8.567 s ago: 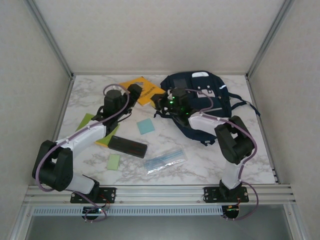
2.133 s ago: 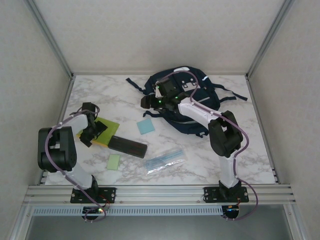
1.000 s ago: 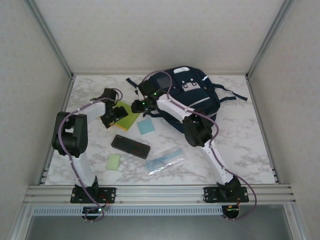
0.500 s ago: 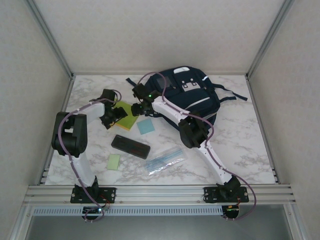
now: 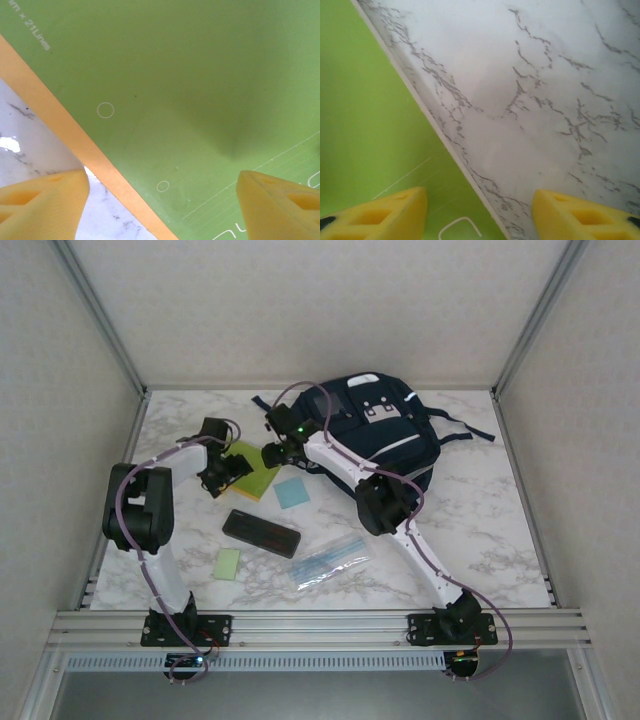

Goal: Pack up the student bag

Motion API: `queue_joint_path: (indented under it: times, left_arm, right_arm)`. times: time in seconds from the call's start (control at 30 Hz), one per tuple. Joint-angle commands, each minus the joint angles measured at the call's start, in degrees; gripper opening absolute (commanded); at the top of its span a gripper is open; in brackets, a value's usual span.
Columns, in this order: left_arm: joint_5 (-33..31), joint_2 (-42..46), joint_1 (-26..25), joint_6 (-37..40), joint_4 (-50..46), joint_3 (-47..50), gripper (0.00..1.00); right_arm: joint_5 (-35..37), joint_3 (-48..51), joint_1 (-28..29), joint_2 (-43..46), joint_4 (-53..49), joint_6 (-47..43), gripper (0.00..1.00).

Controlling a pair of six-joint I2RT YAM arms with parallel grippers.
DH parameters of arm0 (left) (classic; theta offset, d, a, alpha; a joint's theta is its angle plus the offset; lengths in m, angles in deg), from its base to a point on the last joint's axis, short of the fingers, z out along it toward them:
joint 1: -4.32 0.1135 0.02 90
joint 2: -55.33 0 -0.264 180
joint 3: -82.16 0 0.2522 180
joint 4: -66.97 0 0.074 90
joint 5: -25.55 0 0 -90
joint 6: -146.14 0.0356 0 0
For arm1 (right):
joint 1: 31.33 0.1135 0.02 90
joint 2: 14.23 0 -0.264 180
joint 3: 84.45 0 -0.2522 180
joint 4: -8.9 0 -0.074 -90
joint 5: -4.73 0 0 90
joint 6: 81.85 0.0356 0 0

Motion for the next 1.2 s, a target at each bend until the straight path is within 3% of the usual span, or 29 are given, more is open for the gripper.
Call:
queue_joint_path:
  times: [0.0, 0.4, 0.8, 1.17]
  left_arm:
    - [-0.3, -3.7, 1.3, 1.0, -0.1, -1.1, 0.73]
    - [0.4, -6.9, 0.5, -0.1, 1.5, -0.4, 0.6]
    - [-0.2, -7.7, 0.2, 0.3, 0.7, -1.5, 0.58]
    - [-0.2, -8.4, 0.1, 0.6, 0.4, -2.0, 0.58]
  right_arm:
    - [-4.7, -0.9, -0.1, -2.8, -2.2, 0.5, 0.56]
    - [-22.1, 9.4, 0.0, 6.6, 4.9, 6.7, 0.46]
    - [-23.9, 11.3, -0.3, 11.5, 6.5, 8.8, 0.46]
    - [-33.5, 14.8, -2.3, 11.4, 14.3, 15.0, 0.46]
